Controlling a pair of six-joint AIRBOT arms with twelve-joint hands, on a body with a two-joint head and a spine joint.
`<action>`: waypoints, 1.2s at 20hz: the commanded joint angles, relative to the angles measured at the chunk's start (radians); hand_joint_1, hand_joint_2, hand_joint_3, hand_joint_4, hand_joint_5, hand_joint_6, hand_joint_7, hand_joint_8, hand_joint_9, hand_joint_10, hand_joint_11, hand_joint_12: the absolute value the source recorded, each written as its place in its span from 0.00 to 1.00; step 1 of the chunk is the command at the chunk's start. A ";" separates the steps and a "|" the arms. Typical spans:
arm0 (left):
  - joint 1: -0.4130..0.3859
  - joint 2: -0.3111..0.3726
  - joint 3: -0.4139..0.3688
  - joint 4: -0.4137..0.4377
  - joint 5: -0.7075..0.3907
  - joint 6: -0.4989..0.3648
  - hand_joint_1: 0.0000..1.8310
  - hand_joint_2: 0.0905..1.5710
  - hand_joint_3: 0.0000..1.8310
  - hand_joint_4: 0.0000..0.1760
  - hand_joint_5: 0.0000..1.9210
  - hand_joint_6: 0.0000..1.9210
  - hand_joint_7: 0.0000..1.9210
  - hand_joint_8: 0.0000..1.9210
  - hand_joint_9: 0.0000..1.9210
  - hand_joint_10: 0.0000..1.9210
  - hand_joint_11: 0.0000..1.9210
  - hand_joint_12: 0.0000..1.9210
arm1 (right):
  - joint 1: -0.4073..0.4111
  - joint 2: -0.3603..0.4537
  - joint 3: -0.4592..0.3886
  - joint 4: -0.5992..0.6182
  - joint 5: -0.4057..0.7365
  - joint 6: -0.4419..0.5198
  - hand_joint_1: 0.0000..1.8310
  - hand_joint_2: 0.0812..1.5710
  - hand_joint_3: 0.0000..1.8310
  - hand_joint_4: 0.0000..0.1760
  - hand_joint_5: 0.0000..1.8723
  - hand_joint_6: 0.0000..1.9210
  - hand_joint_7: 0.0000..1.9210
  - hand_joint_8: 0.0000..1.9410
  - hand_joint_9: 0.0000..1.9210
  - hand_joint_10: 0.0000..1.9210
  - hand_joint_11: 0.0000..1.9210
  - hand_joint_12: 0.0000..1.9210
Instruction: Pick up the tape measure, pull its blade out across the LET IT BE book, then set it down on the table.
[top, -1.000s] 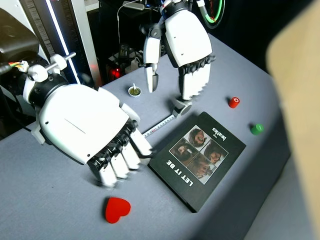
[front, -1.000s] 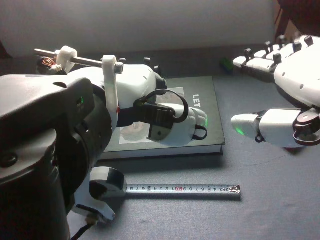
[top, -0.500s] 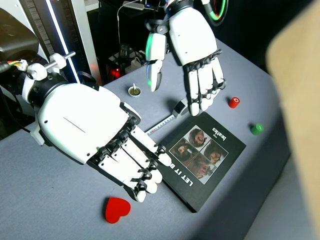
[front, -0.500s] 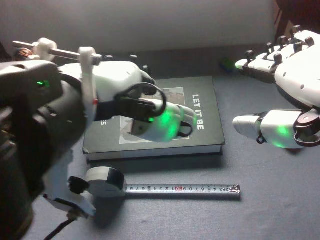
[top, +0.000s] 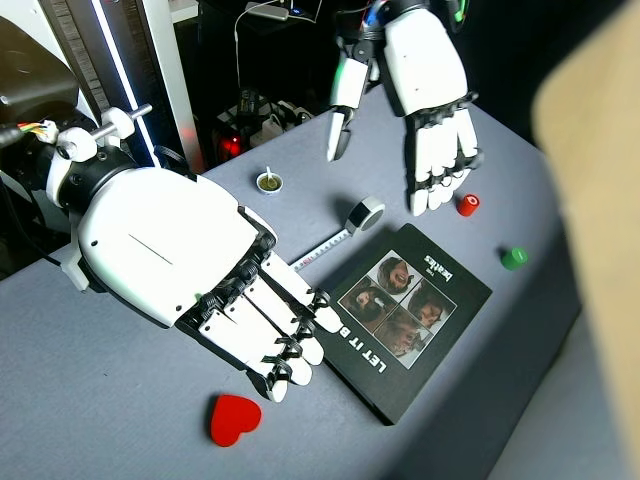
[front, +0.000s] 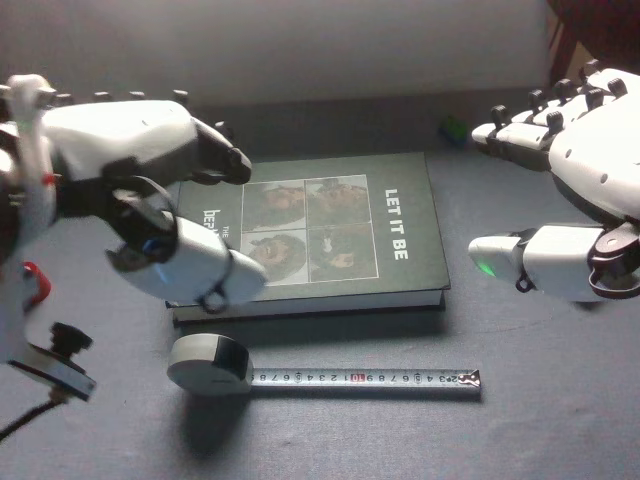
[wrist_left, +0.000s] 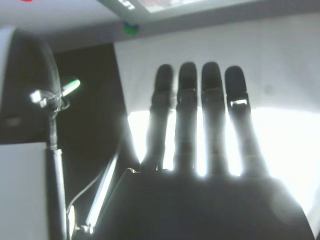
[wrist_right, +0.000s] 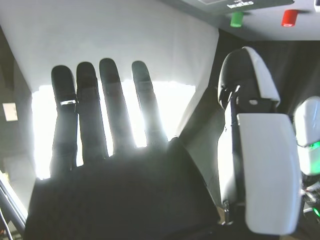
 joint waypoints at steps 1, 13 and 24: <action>0.001 0.008 0.003 0.059 0.093 -0.003 0.50 0.59 0.00 0.00 0.25 0.00 0.26 0.00 0.23 0.01 0.06 0.43 | 0.008 0.005 -0.003 -0.066 0.040 -0.001 0.05 0.73 0.01 0.41 0.12 0.00 0.16 0.00 0.16 0.00 0.04 0.46; 0.149 0.080 0.110 -0.016 0.459 -0.208 0.54 0.64 0.00 0.00 0.35 0.00 0.38 0.01 0.34 0.01 0.14 0.42 | 0.006 0.005 -0.004 -0.066 0.039 -0.001 0.06 0.73 0.00 0.41 0.13 0.00 0.19 0.01 0.17 0.00 0.04 0.46; 0.243 0.072 0.163 -0.374 0.594 0.163 0.56 0.67 0.01 0.00 0.36 0.00 0.38 0.00 0.35 0.01 0.16 0.42 | 0.004 0.004 -0.004 -0.066 0.041 -0.002 0.07 0.73 0.00 0.40 0.13 0.00 0.20 0.00 0.21 0.00 0.07 0.45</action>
